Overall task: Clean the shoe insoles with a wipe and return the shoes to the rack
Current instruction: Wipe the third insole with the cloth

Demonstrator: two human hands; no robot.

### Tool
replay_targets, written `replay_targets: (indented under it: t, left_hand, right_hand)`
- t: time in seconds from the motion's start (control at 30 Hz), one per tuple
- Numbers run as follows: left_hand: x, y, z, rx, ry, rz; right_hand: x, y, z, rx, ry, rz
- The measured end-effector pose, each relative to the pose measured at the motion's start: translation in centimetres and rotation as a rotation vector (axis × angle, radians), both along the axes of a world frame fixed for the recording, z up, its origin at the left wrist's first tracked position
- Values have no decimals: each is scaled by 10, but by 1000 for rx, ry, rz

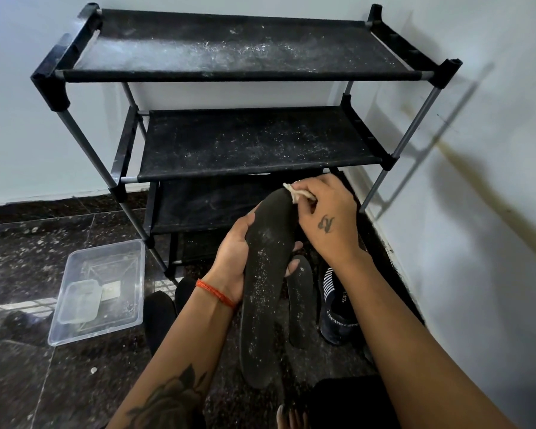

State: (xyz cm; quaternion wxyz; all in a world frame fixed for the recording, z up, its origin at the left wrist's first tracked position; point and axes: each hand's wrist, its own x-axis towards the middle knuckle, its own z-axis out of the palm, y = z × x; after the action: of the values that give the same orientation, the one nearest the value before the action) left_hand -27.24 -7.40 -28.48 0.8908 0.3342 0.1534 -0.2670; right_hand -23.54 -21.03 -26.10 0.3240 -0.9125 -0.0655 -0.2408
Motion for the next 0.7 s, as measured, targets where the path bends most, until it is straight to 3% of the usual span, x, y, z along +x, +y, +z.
replay_targets:
  t: [0.23,0.33,0.43,0.53,0.7]
  left_hand:
    - [0,0,-1,0,12,-8]
    - [0,0,1,14,9,8]
    - [-1,-1,1,23,-31,-22]
    - [-3,-2,2,48,-72,-40]
    - [-1,0,0,44,-27,-4]
  right_hand:
    - [1,-17,-7,-108,224,-155]
    - [0,-11,0,-12,14,-138]
    - [-1,1,-1,-37,-138,40]
    - [-2,5,-7,-95,-45,98]
    - [0,-13,-7,-197,255,-117]
